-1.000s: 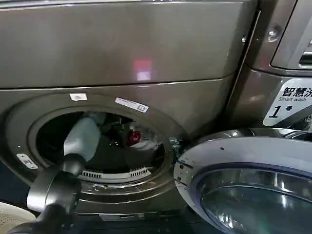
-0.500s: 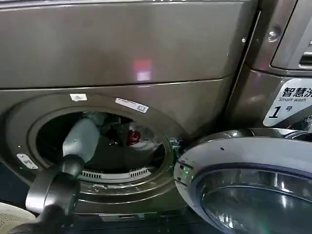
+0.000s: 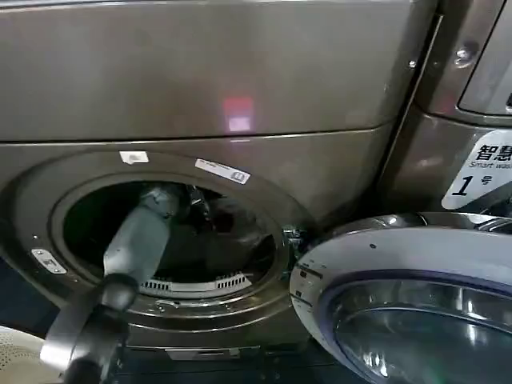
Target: Grasp the clothes from the dryer.
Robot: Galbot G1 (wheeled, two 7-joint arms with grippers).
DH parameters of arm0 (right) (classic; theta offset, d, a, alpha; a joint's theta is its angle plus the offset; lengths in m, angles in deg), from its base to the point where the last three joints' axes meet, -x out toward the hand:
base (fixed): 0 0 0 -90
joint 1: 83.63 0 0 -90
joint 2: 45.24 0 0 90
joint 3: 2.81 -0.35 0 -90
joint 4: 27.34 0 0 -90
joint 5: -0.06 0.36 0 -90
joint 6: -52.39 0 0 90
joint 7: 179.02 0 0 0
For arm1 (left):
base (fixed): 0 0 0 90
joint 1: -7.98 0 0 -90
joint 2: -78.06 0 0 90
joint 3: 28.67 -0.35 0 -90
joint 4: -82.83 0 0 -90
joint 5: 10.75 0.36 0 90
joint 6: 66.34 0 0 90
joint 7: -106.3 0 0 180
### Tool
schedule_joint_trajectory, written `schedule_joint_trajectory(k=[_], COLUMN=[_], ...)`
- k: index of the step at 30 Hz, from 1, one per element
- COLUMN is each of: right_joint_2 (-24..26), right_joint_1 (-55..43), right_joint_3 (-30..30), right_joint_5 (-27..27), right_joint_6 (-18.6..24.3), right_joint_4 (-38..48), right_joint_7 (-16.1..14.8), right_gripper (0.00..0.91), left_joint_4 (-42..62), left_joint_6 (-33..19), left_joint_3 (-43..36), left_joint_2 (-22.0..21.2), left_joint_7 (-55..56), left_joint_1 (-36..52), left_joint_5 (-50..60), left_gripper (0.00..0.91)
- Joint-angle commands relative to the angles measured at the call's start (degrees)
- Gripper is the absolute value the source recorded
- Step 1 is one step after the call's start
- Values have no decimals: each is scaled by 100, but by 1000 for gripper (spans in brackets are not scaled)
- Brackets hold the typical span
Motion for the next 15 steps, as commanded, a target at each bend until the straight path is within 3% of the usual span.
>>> schedule_joint_trajectory(k=[1, 8, 13, 15], right_joint_2=[5, 13, 2, -3], right_joint_1=[-49, -155, -210, -208], right_joint_3=[48, 135, 157, 144], right_joint_5=[-1, -26, -28, -21], right_joint_6=[5, 11, 3, -2], right_joint_4=[0, 4, -7, -4], right_joint_7=[9, 25, 30, 39], right_gripper=[907, 907, 907, 907], left_joint_4=[-1400, -2332, -2868, -3040], left_joint_6=[482, 201, -392, -940], left_joint_3=[263, 783, 1097, 1240], left_joint_2=[-152, -318, -455, -495], left_joint_7=[2841, 4292, 4766, 4729], left_joint_1=[-682, -1348, -1860, -2113], left_joint_5=[-1930, -2958, -3716, -3539], left_gripper=[0, 0, 0, 0])
